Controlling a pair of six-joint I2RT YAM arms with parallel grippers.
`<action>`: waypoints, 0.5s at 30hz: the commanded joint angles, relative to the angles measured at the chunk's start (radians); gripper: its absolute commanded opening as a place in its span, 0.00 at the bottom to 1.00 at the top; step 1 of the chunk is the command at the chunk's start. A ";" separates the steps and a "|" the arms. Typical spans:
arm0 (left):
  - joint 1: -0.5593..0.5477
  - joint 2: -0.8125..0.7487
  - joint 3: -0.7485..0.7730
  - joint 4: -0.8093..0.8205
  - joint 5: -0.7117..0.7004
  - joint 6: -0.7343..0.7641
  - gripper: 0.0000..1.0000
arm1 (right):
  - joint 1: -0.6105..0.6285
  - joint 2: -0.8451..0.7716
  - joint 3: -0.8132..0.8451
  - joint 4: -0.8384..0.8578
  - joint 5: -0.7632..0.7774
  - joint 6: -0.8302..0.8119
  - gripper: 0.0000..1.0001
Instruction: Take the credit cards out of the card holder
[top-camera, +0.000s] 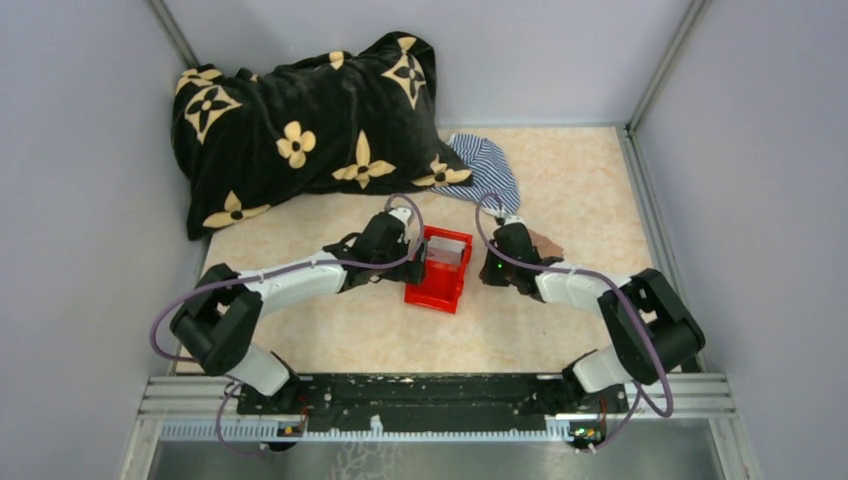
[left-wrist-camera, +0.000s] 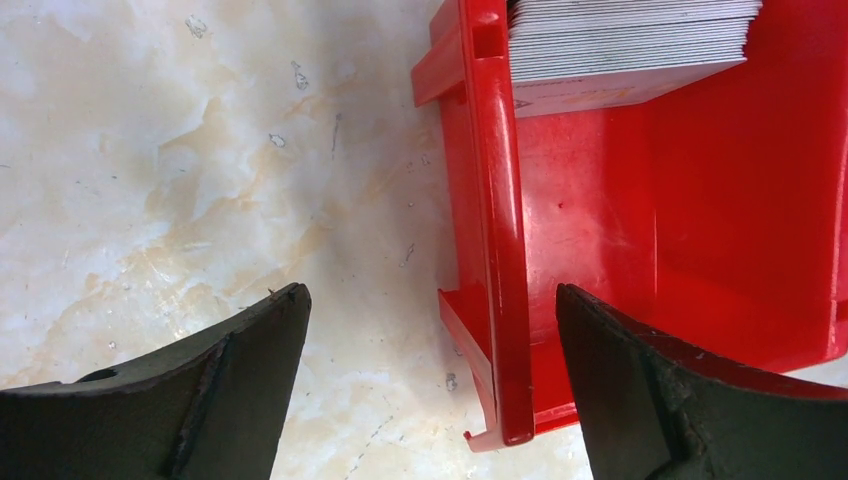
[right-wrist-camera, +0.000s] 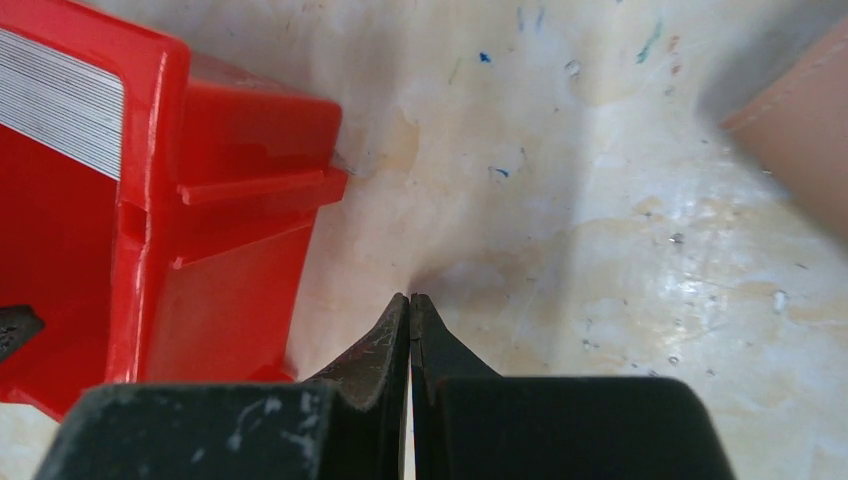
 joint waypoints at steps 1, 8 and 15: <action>0.000 0.020 0.001 0.031 -0.038 -0.009 0.98 | 0.030 0.049 0.072 0.086 -0.019 -0.006 0.00; 0.007 0.060 0.029 0.011 -0.072 -0.015 0.99 | 0.043 0.124 0.121 0.101 -0.029 -0.005 0.00; 0.034 0.079 0.060 0.018 -0.084 -0.009 0.99 | 0.048 0.198 0.210 0.087 -0.018 -0.022 0.00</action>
